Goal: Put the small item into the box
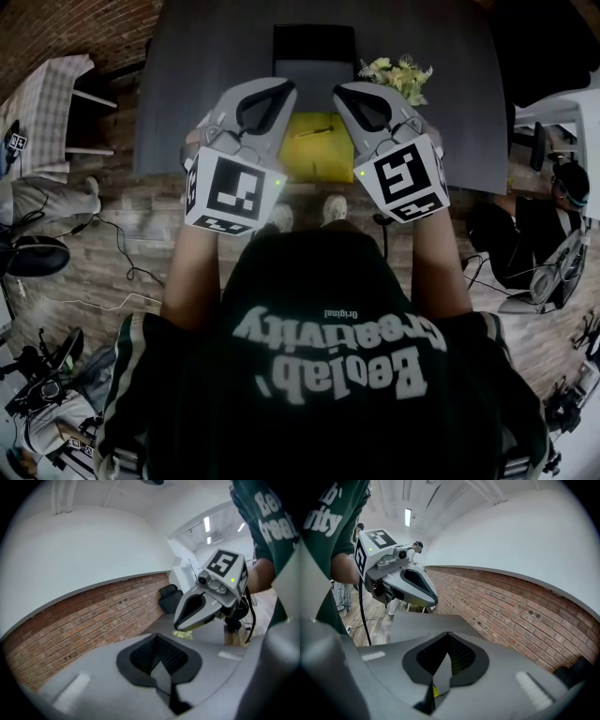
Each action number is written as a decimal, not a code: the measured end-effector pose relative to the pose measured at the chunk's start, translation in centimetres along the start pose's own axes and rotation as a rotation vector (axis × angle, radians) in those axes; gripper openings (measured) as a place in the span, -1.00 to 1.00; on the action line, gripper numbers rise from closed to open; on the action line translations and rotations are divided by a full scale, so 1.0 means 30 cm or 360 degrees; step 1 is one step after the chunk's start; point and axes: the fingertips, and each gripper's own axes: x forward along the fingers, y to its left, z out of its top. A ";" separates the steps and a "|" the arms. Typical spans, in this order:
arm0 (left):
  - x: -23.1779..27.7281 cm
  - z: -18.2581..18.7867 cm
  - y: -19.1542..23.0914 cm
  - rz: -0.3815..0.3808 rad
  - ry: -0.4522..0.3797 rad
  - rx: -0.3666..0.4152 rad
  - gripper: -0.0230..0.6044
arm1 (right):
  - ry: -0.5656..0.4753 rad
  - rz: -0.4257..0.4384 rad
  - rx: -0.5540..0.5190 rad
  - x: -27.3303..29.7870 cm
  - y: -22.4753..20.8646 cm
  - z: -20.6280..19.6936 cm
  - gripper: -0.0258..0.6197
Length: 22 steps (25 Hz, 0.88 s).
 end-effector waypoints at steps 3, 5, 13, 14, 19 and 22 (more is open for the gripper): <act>0.003 0.001 -0.006 0.0000 -0.0004 0.0005 -0.92 | 0.0000 0.0001 -0.0003 -0.002 0.003 -0.006 -0.90; 0.003 0.002 -0.012 0.0000 -0.0008 0.0007 -0.92 | -0.0001 0.0000 -0.0004 -0.006 0.005 -0.011 -0.90; 0.005 -0.016 0.017 -0.0011 -0.0005 0.0001 -0.92 | 0.0014 -0.0001 -0.0003 0.025 0.001 -0.002 -0.90; 0.005 -0.015 0.017 -0.0012 -0.0005 0.0001 -0.92 | 0.0014 0.0000 -0.0004 0.025 0.002 -0.002 -0.90; 0.012 -0.001 0.008 -0.0012 -0.0010 -0.0001 -0.92 | 0.0006 0.0002 -0.0014 0.015 -0.002 -0.008 -0.90; 0.011 -0.001 0.000 -0.0016 -0.0012 0.0008 -0.92 | -0.0003 -0.0007 -0.0016 0.012 -0.001 -0.008 -0.90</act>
